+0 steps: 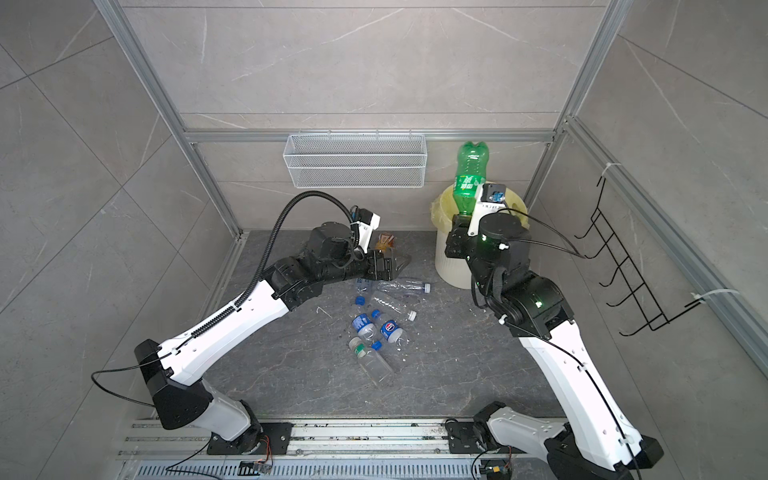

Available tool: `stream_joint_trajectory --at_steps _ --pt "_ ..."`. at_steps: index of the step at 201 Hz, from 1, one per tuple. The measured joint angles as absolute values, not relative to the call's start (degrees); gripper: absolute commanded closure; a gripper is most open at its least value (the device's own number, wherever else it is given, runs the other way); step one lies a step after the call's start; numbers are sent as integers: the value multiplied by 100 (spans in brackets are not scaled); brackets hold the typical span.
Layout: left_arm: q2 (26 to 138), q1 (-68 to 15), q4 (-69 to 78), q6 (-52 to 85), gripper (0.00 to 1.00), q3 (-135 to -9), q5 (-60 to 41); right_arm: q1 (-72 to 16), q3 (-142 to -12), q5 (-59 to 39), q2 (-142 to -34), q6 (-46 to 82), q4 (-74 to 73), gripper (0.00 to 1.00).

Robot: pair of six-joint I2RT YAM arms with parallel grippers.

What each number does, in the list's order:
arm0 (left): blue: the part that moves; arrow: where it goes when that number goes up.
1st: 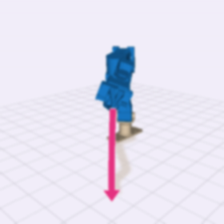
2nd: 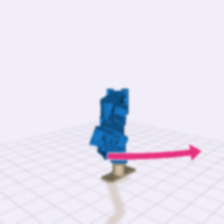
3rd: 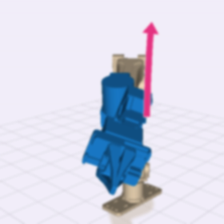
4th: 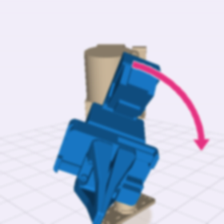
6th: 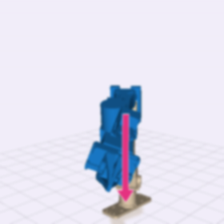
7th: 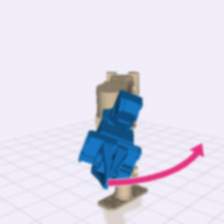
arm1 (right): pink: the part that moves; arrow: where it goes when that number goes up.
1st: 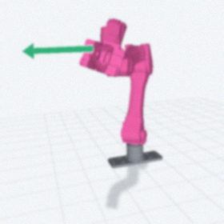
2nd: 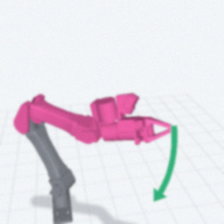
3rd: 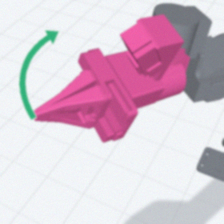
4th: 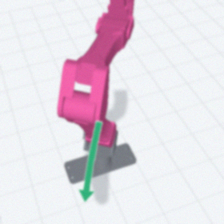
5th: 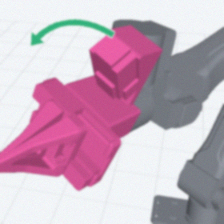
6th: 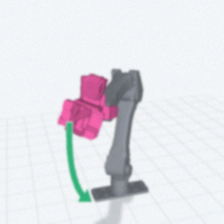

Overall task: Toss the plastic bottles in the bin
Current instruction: 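Carry the green bottle over the bin with the right gripper and release, then move the right gripper back from the bin down to the bottle pile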

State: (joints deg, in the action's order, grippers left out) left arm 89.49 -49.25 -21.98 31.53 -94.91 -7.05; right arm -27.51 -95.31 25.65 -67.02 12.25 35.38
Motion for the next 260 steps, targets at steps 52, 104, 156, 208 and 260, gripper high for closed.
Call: stream_joint_trajectory --at_steps 52,104,156,208,260 --pt "8973 -4925 -2196 3122 0 -9487 -622 -963 -10838 2110 -8580 1500 4056 48" --pt "8971 -4925 -2180 3120 0 -9102 -593 -464 -10960 1706 -9052 1887 4525 8" --pt "8971 -4925 -2174 3122 0 -9004 -589 -486 -10960 1479 -8427 1892 4521 0" --pt "8960 -4925 -2185 3127 0 -8882 -445 -484 -10748 1103 -8267 2012 4512 0" --pt "8917 -4910 -2357 3151 0 -8781 -161 -495 -9902 626 -7824 2198 4346 0"
